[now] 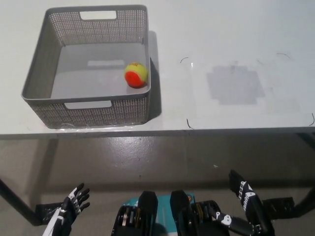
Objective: Use the right hand to pick up a tennis ball and put it into a container on the left side
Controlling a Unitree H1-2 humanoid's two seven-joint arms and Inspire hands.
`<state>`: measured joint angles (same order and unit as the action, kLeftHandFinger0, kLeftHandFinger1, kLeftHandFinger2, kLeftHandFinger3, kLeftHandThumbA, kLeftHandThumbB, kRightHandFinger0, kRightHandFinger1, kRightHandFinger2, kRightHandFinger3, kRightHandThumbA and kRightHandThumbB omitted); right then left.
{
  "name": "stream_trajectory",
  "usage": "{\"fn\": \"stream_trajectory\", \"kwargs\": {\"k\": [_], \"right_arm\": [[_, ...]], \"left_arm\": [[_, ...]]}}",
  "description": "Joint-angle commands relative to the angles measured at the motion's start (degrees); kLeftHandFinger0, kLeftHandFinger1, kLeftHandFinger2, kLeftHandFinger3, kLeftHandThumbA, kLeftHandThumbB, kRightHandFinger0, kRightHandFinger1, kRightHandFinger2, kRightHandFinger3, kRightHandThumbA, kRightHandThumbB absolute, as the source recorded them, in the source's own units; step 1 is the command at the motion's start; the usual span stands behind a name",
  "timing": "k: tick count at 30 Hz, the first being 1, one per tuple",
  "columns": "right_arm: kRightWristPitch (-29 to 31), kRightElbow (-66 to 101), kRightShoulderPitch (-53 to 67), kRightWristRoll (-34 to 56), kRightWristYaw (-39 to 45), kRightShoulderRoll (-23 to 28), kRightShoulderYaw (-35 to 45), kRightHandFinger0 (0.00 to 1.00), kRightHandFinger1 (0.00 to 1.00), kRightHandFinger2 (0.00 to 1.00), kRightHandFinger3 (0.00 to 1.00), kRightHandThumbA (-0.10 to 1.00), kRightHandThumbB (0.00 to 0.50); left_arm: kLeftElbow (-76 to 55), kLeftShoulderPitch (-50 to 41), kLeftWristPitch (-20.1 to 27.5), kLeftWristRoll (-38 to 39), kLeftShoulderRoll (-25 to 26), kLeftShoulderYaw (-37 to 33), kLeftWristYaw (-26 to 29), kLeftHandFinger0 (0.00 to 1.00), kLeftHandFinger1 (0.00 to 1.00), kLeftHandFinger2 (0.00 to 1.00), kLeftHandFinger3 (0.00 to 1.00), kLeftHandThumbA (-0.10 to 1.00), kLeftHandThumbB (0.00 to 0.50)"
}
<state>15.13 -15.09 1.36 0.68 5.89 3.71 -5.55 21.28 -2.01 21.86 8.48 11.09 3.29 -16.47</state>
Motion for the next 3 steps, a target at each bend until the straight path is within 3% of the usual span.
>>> {"fn": "stream_trajectory", "kwargs": {"k": [1,3], "right_arm": [[3.67,-0.92,-0.27,1.90,1.27,-0.29,0.51,1.00,1.00,1.00,1.00,1.00,0.165],[3.83,-1.35,-0.32,1.78,1.16,-0.31,0.59,1.00,1.00,1.00,1.00,1.00,0.173]], "left_arm": [[-1.05,0.16,1.25,1.11,0.76,0.75,0.20,1.00,1.00,1.00,1.00,1.00,0.253],[-0.87,0.31,1.13,1.13,0.85,0.70,0.07,1.00,1.00,1.00,1.00,1.00,0.267]]}}
